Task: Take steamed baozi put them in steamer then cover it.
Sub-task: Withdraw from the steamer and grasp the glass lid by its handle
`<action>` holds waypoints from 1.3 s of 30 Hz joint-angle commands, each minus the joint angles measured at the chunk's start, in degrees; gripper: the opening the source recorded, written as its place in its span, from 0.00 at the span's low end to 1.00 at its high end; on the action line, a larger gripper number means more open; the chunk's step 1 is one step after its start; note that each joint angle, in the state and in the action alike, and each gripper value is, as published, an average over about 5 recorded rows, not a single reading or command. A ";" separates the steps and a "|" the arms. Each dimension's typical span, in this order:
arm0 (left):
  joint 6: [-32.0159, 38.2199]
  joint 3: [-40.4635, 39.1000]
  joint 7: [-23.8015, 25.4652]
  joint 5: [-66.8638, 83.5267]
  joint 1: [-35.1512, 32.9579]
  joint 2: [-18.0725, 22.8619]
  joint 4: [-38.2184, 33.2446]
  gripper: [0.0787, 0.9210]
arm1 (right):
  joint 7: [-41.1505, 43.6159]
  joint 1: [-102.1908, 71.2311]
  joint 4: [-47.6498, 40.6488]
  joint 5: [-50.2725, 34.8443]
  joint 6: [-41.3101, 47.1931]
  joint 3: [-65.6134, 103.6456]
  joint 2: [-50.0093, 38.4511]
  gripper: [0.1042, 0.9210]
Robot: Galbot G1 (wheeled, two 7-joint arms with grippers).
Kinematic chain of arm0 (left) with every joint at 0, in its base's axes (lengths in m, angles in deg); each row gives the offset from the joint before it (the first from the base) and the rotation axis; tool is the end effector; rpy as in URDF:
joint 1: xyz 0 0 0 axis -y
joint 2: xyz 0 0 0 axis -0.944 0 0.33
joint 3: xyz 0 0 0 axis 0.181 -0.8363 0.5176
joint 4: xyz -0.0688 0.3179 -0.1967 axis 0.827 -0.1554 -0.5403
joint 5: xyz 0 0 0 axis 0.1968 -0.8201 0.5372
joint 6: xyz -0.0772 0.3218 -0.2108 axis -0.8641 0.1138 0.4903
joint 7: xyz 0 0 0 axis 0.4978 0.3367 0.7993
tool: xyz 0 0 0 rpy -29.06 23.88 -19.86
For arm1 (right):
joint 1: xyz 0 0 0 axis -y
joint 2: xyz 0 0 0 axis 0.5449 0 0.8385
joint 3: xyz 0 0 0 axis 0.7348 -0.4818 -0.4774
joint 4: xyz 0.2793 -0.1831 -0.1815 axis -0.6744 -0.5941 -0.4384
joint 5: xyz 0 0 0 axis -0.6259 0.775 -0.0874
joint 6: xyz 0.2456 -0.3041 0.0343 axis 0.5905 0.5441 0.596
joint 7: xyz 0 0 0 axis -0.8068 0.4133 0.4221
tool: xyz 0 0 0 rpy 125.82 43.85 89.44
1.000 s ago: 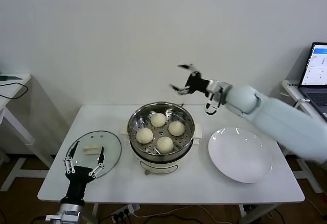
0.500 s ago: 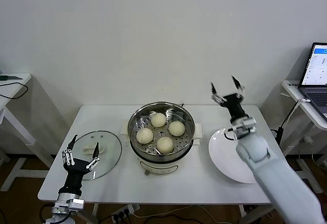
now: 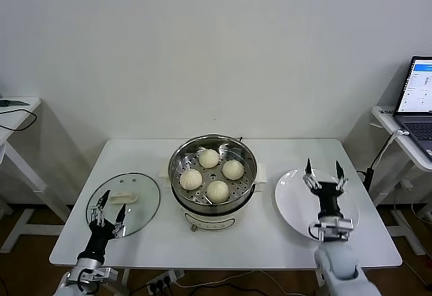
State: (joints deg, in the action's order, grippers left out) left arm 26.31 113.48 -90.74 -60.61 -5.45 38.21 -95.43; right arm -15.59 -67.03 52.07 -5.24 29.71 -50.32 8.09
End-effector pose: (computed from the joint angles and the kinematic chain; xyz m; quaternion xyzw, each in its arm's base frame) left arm 0.2259 0.1504 -0.4332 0.0261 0.7963 0.6040 0.0186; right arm 0.3222 -0.1158 -0.4272 0.0921 0.9905 -0.0212 0.1001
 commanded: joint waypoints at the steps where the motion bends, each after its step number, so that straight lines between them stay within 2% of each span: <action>1: 0.09 -0.15 -3.44 -15.46 4.83 -0.28 9.72 0.88 | 0.08 -7.78 0.63 3.09 -1.48 5.31 5.98 0.88; 9: -0.42 -0.26 -5.44 -18.01 8.49 0.26 13.83 0.88 | 0.34 -7.73 0.53 3.91 -1.03 4.60 6.41 0.88; 39: -4.03 -1.78 -3.13 -14.29 16.06 0.96 19.38 0.88 | 0.60 -6.52 -0.80 5.25 -0.70 3.07 6.82 0.88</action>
State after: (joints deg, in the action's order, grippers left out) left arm 22.84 112.00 -94.21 -75.10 8.90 39.09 -77.44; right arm -15.02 -73.30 51.33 -0.23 29.11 -47.38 14.70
